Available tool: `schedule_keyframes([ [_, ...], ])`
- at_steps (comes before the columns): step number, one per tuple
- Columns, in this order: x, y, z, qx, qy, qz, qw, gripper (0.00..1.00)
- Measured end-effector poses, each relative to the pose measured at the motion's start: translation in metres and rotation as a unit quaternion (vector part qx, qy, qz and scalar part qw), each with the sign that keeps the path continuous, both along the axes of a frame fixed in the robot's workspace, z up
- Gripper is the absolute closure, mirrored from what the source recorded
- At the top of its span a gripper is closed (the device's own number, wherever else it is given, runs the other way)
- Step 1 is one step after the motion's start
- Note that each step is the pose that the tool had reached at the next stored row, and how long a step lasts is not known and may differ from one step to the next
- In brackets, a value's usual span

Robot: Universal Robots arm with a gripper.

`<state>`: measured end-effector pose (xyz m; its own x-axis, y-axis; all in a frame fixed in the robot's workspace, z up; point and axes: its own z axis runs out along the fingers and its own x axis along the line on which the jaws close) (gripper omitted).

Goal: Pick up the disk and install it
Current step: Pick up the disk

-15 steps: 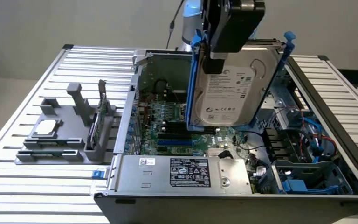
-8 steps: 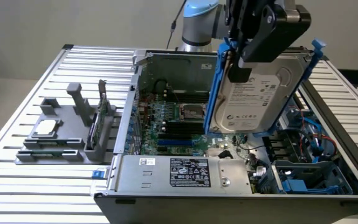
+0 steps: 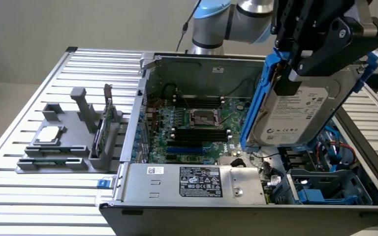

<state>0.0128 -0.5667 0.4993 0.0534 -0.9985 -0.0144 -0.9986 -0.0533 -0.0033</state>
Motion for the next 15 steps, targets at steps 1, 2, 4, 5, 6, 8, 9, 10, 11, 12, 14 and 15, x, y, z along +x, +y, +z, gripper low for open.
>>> schedule_keyframes([
  [1, 0.005, -0.0012, -0.0003, 0.0001, 0.0000, 0.000, 1.0000, 0.67],
  [2, 0.009, -0.0025, -0.0007, 0.0003, 0.0000, 0.000, 1.0000, 0.67],
  [4, 0.017, -0.0048, -0.0013, 0.0004, -0.0001, 0.000, 1.0000, 0.67],
  [5, 0.021, -0.0063, -0.0016, 0.0005, -0.0001, 0.000, 1.0000, 0.67],
  [6, 0.024, -0.0078, -0.0018, 0.0006, 0.0000, 0.000, 1.0000, 0.67],
  [8, 0.029, -0.0109, -0.0020, 0.0007, -0.0001, 0.000, 1.0000, 0.67],
  [9, 0.031, -0.0126, -0.0021, 0.0007, -0.0001, 0.000, 1.0000, 0.67],
  [10, 0.033, -0.0142, -0.0022, 0.0008, 0.0000, 0.000, 1.0000, 0.67],
  [11, 0.035, -0.0158, -0.0023, 0.0008, -0.0001, 0.000, 1.0000, 0.67],
  [12, 0.037, -0.0175, -0.0025, 0.0010, -0.0001, 0.000, 1.0000, 0.67],
  [14, 0.041, -0.0211, -0.0031, 0.0014, -0.0001, 0.000, 1.0000, 0.67],
  [15, 0.042, -0.0227, -0.0034, 0.0016, -0.0001, 0.000, 1.0000, 0.67],
])
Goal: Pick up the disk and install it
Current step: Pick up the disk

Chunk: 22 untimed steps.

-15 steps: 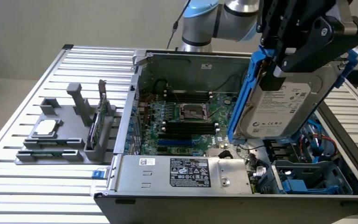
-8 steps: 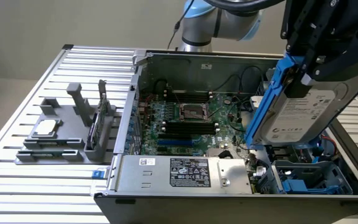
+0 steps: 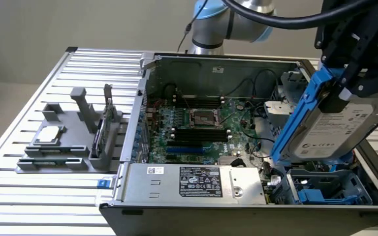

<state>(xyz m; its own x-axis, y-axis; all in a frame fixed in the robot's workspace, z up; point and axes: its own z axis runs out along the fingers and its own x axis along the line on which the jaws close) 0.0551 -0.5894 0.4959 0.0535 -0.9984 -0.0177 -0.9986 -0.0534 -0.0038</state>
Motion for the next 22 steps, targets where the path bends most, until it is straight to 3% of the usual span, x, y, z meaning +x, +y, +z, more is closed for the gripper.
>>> schedule_keyframes([
  [8, 0.023, -0.0102, -0.0054, 0.0027, -0.0011, 0.000, 1.0000, 0.67],
  [13, 0.041, -0.0144, -0.0113, 0.0039, -0.0011, 0.000, 1.0000, 0.67],
  [18, 0.050, -0.0171, -0.0189, 0.0056, -0.0011, 0.000, 1.0000, 0.67],
  [20, 0.052, -0.0178, -0.0215, 0.0079, -0.0011, 0.000, 1.0000, 0.67],
  [22, 0.053, -0.0180, -0.0238, 0.0137, -0.0011, 0.000, 0.9999, 0.67],
])
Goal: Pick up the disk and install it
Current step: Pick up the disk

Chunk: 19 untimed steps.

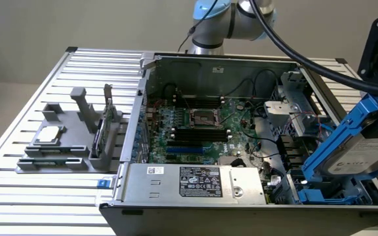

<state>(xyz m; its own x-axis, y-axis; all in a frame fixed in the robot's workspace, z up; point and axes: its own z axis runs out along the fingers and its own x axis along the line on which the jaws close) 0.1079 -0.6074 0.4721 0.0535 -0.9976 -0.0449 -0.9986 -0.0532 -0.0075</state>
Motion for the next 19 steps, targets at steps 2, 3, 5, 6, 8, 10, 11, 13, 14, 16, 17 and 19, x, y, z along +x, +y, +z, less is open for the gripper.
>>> schedule_keyframes([
  [2, 0.000, 0.0000, -0.0020, 0.0062, 0.0000, 0.000, 1.0000, 0.67],
  [3, 0.000, 0.0000, -0.0030, 0.0092, 0.0000, 0.000, 1.0000, 0.67],
  [5, 0.000, 0.0000, -0.0052, 0.0138, 0.0000, 0.000, 0.9999, 0.67],
  [6, 0.000, 0.0000, -0.0058, 0.0145, 0.0000, 0.000, 0.9999, 0.67],
  [8, 0.000, 0.0000, -0.0064, 0.0145, 0.0000, 0.000, 0.9999, 0.67],
  [10, 0.000, 0.0000, -0.0069, 0.0145, -0.0005, 0.000, 0.9999, 0.67],
  [11, 0.000, -0.0001, -0.0073, 0.0145, -0.0008, 0.000, 0.9999, 0.67],
  [13, -0.001, -0.0001, -0.0085, 0.0139, -0.0009, 0.000, 0.9999, 0.67],
  [14, -0.001, 0.0000, -0.0091, 0.0131, -0.0009, 0.000, 0.9999, 0.67],
  [16, -0.001, 0.0001, -0.0106, 0.0114, -0.0009, -0.001, 0.9999, 0.67],
  [17, -0.001, 0.0001, -0.0112, 0.0103, -0.0009, -0.002, 0.9999, 0.67],
  [19, -0.001, 0.0002, -0.0123, 0.0079, -0.0009, -0.002, 1.0000, 0.67],
])
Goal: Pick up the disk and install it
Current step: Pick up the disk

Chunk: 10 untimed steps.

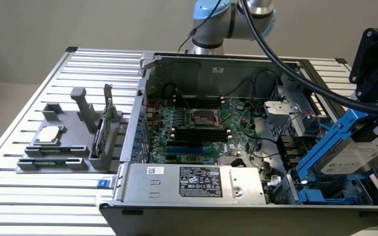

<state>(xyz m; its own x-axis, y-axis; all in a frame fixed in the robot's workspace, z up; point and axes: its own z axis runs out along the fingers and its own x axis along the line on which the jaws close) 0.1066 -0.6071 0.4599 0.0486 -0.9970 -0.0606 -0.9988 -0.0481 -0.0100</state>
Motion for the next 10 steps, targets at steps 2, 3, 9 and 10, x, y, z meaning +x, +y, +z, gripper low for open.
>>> schedule_keyframes([
  [2, 0.0000, 0.0001, -0.0013, -0.0020, 0.0000, -0.001, 1.0000, 0.67],
  [3, 0.0000, 0.0002, -0.0020, -0.0026, 0.0000, -0.001, 1.0000, 0.67],
  [9, 0.0000, 0.0015, -0.0057, -0.0040, 0.0002, -0.003, 1.0000, 0.67],
  [10, -0.0001, 0.0016, -0.0060, -0.0041, 0.0003, -0.004, 1.0000, 0.67],
])
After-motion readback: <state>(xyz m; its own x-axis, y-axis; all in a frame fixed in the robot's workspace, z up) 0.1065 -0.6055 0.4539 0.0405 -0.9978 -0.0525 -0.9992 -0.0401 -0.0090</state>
